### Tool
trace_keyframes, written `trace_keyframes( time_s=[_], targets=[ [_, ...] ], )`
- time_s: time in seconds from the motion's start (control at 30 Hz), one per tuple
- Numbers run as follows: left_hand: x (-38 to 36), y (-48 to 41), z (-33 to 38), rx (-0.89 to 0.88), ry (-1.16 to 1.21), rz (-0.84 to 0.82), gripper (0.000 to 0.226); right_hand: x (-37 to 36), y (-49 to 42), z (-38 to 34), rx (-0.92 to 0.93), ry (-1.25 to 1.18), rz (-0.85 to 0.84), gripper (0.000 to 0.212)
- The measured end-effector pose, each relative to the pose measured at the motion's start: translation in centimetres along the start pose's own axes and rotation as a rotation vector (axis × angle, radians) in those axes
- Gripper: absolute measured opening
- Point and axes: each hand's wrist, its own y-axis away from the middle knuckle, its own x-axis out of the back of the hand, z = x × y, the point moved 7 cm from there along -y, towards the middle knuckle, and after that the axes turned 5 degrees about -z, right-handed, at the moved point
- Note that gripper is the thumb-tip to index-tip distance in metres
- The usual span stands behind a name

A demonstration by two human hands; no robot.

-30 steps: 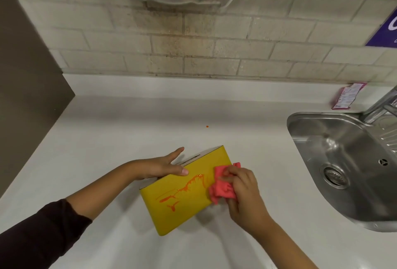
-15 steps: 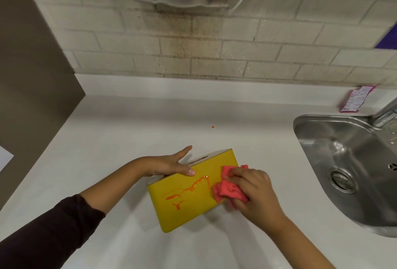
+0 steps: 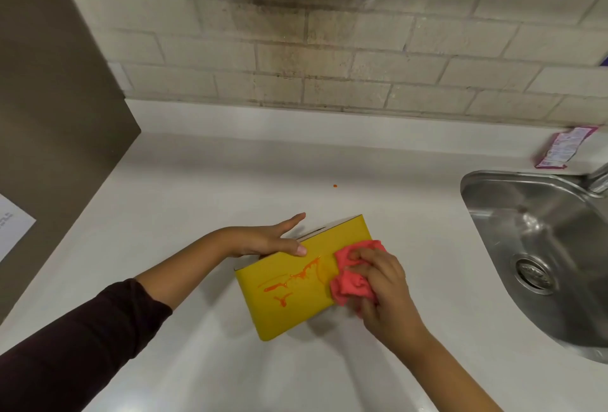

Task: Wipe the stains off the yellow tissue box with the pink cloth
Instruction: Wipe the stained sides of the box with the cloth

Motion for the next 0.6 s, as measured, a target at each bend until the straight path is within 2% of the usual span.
trace_keyframes(
  time_s=[0.03,0.1,0.17,0.37,0.43,0.53,0.6],
  targets=[
    [0.0,-0.1,0.0,0.004,0.005,0.001,0.115,0.0,-0.3,0.3,-0.059,-0.012,0.054,0.032],
    [0.2,-0.4,-0.2,-0.001,0.036,0.035,0.092,-0.5,-1.0,0.3,-0.186,-0.036,0.16,0.027],
    [0.3,-0.5,-0.4,-0.003,0.05,0.068,0.082,-1.6,-1.7,-0.7,-0.23,-0.079,0.194,0.028],
    [0.4,-0.6,-0.7,0.006,0.025,0.067,0.086,-2.3,-0.3,-2.2,-0.01,-0.121,-0.023,0.043],
    [0.3,-0.7,-0.7,0.011,0.024,0.065,0.084,-1.2,-0.2,-1.0,-0.041,-0.107,0.022,0.043],
    [0.3,-0.9,-0.7,0.0,0.03,0.078,0.081,-0.7,-0.9,-0.2,-0.18,-0.113,0.171,0.027],
    [0.5,-1.0,-0.8,-0.013,0.05,0.096,0.08,-1.6,-1.2,-0.8,-0.222,-0.119,0.182,0.028]
  ],
)
